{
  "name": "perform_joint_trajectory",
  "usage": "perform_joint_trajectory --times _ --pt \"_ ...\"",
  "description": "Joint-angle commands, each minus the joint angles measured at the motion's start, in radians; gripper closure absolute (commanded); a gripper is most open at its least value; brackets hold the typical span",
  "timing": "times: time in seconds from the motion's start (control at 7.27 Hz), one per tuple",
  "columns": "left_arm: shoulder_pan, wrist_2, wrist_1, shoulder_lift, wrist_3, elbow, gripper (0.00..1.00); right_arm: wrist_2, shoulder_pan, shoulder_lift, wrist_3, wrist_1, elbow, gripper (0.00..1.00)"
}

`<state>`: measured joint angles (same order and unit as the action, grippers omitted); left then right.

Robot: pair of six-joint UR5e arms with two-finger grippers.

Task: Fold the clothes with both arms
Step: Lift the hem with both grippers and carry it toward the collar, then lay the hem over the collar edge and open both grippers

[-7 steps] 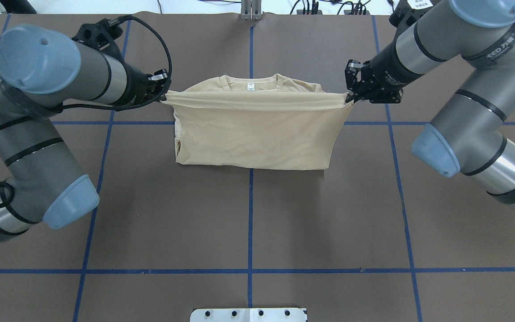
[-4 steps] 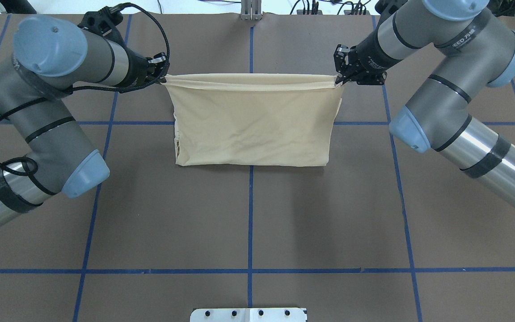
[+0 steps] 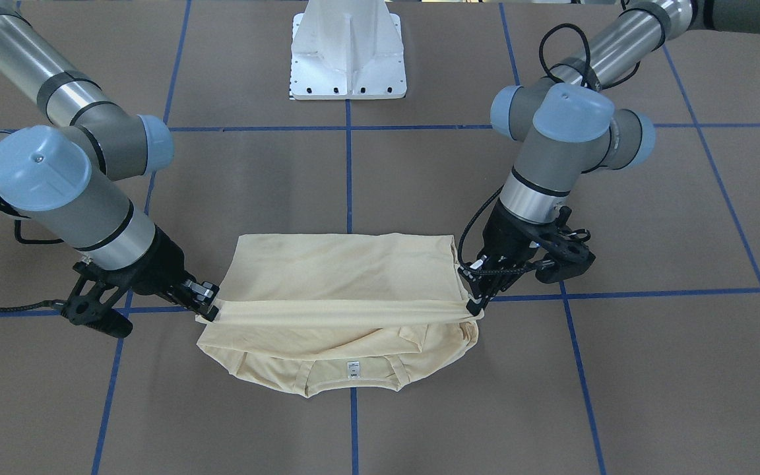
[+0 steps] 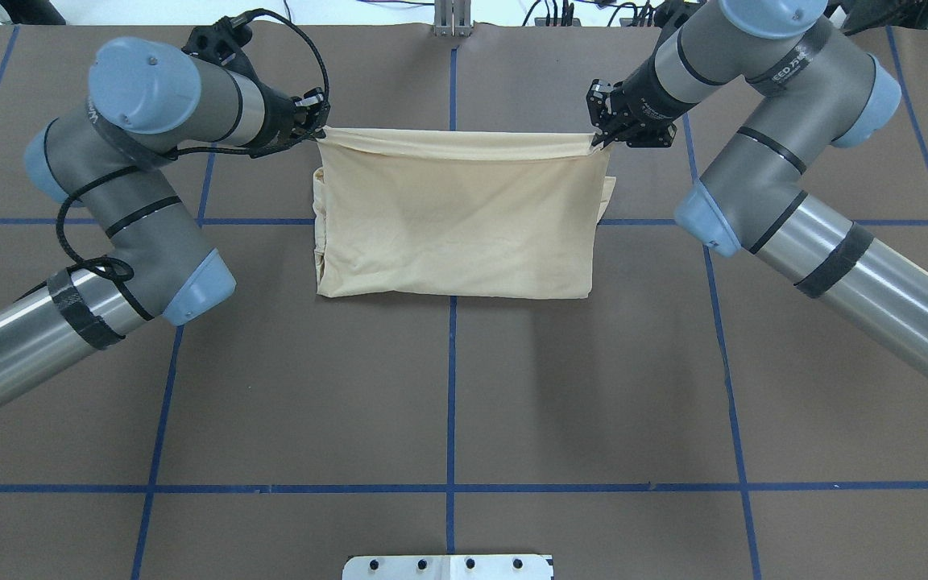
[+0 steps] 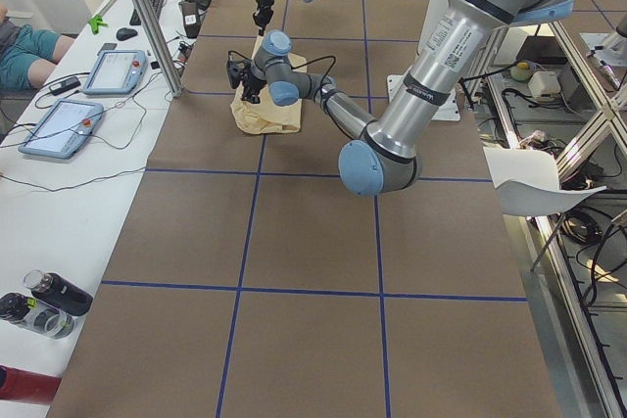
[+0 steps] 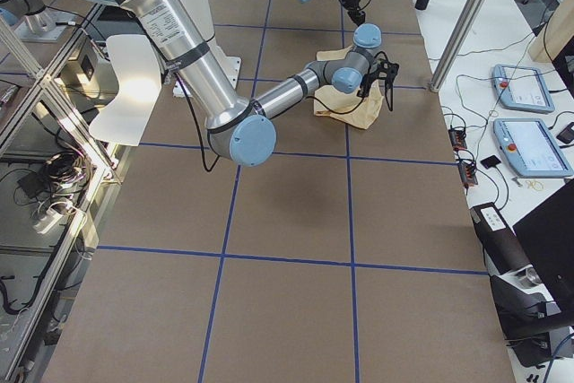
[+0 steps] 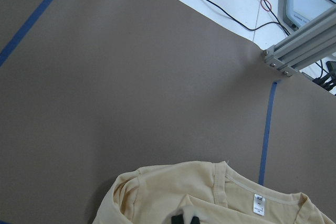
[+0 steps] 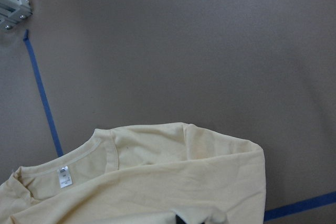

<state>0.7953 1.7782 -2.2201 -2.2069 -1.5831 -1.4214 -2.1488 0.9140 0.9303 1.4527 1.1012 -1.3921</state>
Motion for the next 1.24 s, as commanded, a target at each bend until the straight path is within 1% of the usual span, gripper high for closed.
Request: perform_joint_trajectory --times 0.0,0.41,0.55,0.82,0.96,1.1 --pt "-0.002 -0.003 -0.099 -0.031 -0.031 0.129 1.0 0.001 -0.003 -0.045 0.0 -0.044 0.112 1.0" --pt "-0.004 -0.005 -0.11 -0.037 -0.029 0.159 1.0 0.02 -0.003 -0.115 -0.002 -0.046 0.217 1.0" --pt "-0.005 -0.005 -0.113 -0.06 -0.029 0.195 1.0 0.03 -0.004 -0.125 -0.002 -0.046 0.237 1.0" --pt "-0.014 -0.006 -0.115 -0.068 -0.029 0.214 1.0 0.041 -0.013 -0.136 -0.002 -0.047 0.251 1.0" --pt "-0.022 -0.011 -0.115 -0.07 -0.029 0.214 1.0 0.075 -0.029 -0.136 -0.002 -0.047 0.26 1.0" --pt "-0.025 -0.014 -0.115 -0.073 -0.029 0.214 1.0 0.082 -0.033 -0.137 -0.002 -0.047 0.26 1.0"
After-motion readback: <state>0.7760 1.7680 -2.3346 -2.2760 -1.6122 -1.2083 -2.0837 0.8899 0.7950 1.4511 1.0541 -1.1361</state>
